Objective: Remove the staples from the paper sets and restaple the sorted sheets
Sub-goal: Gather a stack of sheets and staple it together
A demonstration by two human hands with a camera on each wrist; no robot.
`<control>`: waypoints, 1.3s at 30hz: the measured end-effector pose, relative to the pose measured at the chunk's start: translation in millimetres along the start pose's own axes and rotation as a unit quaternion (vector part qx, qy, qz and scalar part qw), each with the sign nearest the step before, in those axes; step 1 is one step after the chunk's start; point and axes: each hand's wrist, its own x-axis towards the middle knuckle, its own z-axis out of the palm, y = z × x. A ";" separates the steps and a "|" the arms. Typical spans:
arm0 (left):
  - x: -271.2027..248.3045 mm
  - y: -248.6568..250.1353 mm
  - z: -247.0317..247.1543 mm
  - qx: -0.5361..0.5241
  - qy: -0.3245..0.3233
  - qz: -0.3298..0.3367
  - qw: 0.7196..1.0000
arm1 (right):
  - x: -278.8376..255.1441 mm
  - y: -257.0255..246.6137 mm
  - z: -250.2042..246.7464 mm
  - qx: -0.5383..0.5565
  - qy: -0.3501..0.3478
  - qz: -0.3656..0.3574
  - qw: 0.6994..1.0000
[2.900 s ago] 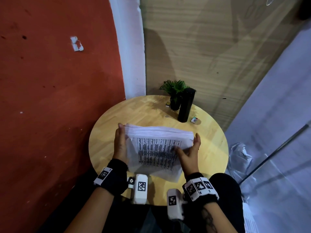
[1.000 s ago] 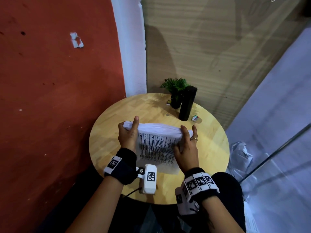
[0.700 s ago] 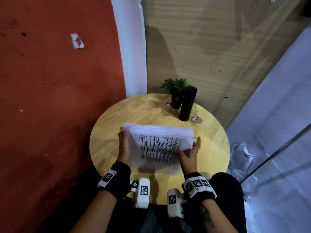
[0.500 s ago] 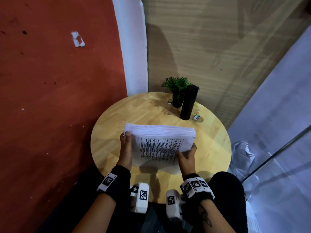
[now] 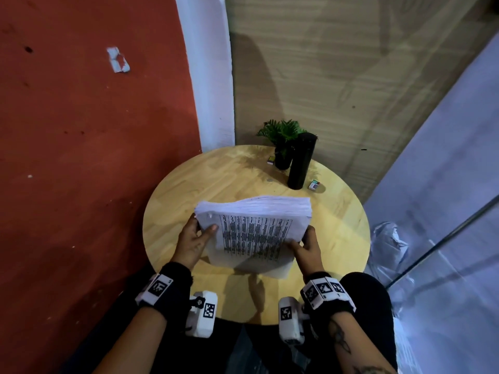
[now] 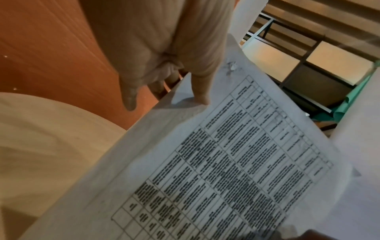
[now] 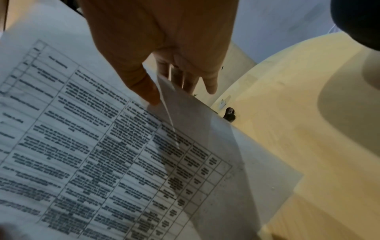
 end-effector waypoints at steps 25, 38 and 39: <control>78.5 -111.8 1.7 0.196 0.035 -0.368 0.908 | 32.3 68.0 28.3 -0.403 -0.261 0.257 0.839; 86.7 -140.7 16.0 0.288 0.084 -0.337 0.892 | 186.9 45.5 26.9 -0.460 -0.040 0.134 0.877; 87.7 -141.7 15.8 0.282 0.083 -0.337 0.894 | 201.1 42.1 33.5 -0.450 -0.031 0.140 0.882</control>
